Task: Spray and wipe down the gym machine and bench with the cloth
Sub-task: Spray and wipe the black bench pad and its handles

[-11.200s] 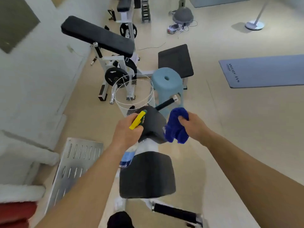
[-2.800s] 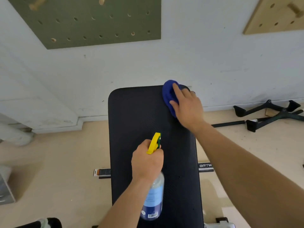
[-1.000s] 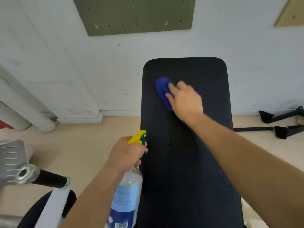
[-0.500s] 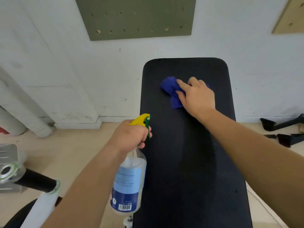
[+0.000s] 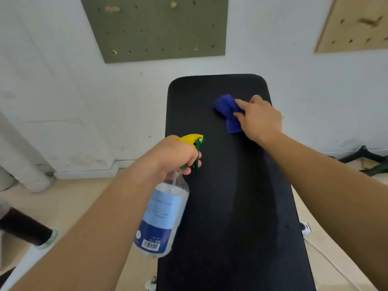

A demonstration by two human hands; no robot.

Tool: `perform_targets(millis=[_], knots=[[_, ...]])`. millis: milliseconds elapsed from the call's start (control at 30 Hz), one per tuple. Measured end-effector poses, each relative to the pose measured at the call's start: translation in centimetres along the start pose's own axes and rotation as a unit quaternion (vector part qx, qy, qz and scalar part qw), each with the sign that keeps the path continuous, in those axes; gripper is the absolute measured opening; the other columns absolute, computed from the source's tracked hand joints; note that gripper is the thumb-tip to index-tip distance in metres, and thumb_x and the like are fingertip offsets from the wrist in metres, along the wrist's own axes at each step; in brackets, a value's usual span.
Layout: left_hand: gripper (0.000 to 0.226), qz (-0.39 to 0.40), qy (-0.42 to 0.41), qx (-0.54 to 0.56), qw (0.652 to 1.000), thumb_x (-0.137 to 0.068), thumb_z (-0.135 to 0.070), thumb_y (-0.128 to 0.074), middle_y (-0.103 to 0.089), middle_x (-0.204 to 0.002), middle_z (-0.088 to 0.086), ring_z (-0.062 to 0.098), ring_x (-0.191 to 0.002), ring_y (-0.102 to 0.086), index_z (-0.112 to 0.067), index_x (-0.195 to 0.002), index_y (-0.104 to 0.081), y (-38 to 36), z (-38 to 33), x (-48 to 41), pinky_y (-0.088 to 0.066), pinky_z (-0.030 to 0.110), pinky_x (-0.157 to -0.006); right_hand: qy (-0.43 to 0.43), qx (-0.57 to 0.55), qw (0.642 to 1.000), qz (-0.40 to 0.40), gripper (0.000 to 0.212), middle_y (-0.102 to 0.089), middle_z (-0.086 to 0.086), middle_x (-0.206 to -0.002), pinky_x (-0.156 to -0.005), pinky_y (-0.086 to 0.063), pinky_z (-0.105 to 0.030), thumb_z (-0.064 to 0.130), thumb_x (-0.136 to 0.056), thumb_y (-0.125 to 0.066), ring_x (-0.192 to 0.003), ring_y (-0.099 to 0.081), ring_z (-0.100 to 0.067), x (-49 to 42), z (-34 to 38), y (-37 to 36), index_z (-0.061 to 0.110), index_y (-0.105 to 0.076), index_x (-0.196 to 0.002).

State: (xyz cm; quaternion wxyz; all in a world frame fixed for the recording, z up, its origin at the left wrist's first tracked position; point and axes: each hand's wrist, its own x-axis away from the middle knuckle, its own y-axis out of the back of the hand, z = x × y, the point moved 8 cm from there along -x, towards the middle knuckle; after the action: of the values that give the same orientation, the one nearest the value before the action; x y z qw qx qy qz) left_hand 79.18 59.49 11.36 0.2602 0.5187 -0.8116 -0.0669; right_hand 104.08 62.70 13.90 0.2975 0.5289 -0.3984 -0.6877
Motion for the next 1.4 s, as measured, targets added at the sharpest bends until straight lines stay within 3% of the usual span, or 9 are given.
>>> perform_targets(millis=[100, 233, 367, 467, 700, 933, 1200, 1300, 1400], knots=[[0.023, 0.003, 0.001, -0.042, 0.999, -0.079, 0.01, -0.046, -0.073, -0.09, 0.016, 0.015, -0.059, -0.065, -0.003, -0.083, -0.065, -1.3, -0.9, 0.1, -0.046, 0.02, -0.053, -0.061, 0.006, 0.998, -0.017, 0.03, -0.048, -0.011, -0.117, -0.071, -0.04, -0.038, 0.042, -0.103, -0.041, -0.103, -0.056, -0.036, 0.7, -3.6, 1.4, 0.031, -0.057, -0.126], [0.025, 0.014, -0.029, -0.055, 0.998, -0.081, 0.014, -0.041, -0.054, -0.07, 0.012, 0.011, -0.036, -0.053, -0.006, -0.069, -0.052, -2.7, -1.0, 1.8, -0.035, 0.015, -0.04, -0.115, -0.043, 0.992, -0.005, 0.032, -0.048, -0.011, -0.115, -0.073, -0.042, -0.038, 0.043, -0.103, -0.039, -0.093, -0.059, -0.038, 2.6, -7.2, 2.7, 0.033, -0.061, -0.125], [0.025, 0.011, -0.053, -0.075, 0.996, -0.078, 0.011, -0.045, -0.071, -0.092, 0.019, 0.015, -0.059, -0.063, 0.001, -0.088, -0.066, -3.3, 0.0, 4.8, -0.043, 0.017, -0.044, -0.093, -0.058, 0.994, -0.013, 0.03, -0.046, -0.007, -0.107, -0.07, -0.042, -0.036, 0.043, -0.104, -0.039, -0.079, -0.054, -0.031, 6.5, -6.6, 4.3, 0.033, -0.063, -0.116], [0.031, -0.003, -0.077, -0.064, 0.995, -0.078, 0.011, -0.046, -0.072, -0.096, 0.017, 0.016, -0.058, -0.058, 0.0, -0.096, -0.069, -4.1, 1.8, 8.4, -0.039, 0.016, -0.036, -0.074, -0.066, 0.994, -0.037, 0.029, -0.05, -0.007, -0.107, -0.068, -0.041, -0.034, 0.041, -0.104, -0.038, -0.074, -0.056, -0.031, 10.2, -4.9, 6.6, 0.032, -0.065, -0.112], [0.036, -0.029, -0.055, 0.005, 0.998, -0.076, 0.009, -0.05, -0.075, -0.11, 0.02, 0.017, -0.063, -0.059, 0.002, -0.104, -0.072, -5.6, 6.3, 13.3, -0.045, 0.017, -0.041, -0.045, -0.071, 0.996, -0.037, 0.028, -0.051, -0.006, -0.112, -0.072, -0.048, -0.038, 0.04, -0.103, -0.039, -0.087, -0.062, -0.034, 17.1, -1.7, 8.9, 0.035, -0.064, -0.113], [0.051, -0.032, -0.072, 0.003, 0.997, -0.063, 0.001, -0.056, -0.075, -0.11, 0.018, 0.029, -0.099, -0.075, -0.004, -0.112, -0.068, -5.9, 3.9, 11.4, -0.06, 0.038, -0.082, -0.071, -0.113, 0.99, -0.045, 0.025, -0.048, -0.006, -0.11, -0.071, -0.049, -0.04, 0.031, -0.102, -0.042, -0.091, -0.058, -0.034, 13.5, -2.7, 8.7, 0.029, -0.065, -0.112], [0.042, -0.028, -0.076, 0.003, 0.997, -0.081, 0.003, -0.056, -0.077, -0.11, 0.012, 0.019, -0.071, -0.063, -0.008, -0.12, -0.066, -5.8, 2.3, 5.3, -0.054, 0.025, -0.062, -0.071, -0.091, 0.992, -0.041, 0.027, -0.053, -0.011, -0.119, -0.081, -0.043, -0.039, 0.029, -0.103, -0.042, -0.111, -0.053, -0.036, 7.3, -2.2, 1.8, 0.023, -0.062, -0.121], [0.038, -0.034, -0.082, -0.01, 0.996, -0.08, 0.001, -0.057, -0.076, -0.111, 0.011, 0.018, -0.065, -0.062, -0.008, -0.114, -0.071, -5.1, 1.4, 4.2, -0.049, 0.019, -0.045, -0.003, -0.081, 0.996, -0.042, 0.031, -0.053, -0.006, -0.129, -0.091, -0.04, -0.047, 0.029, -0.102, -0.046, -0.116, -0.049, -0.033, 11.2, 1.6, -1.1, 0.02, -0.053, -0.131], [0.034, -0.03, -0.089, -0.028, 0.995, -0.079, -0.001, -0.056, -0.074, -0.113, 0.012, 0.017, -0.068, -0.06, -0.008, -0.105, -0.077, -4.7, 0.7, 3.8, -0.048, 0.016, -0.042, 0.195, -0.096, 0.976, -0.013, 0.032, -0.054, -0.001, -0.12, -0.086, -0.041, -0.044, 0.032, -0.101, -0.051, -0.105, -0.046, -0.027, 17.1, 4.9, -1.6, 0.023, -0.055, -0.131]])
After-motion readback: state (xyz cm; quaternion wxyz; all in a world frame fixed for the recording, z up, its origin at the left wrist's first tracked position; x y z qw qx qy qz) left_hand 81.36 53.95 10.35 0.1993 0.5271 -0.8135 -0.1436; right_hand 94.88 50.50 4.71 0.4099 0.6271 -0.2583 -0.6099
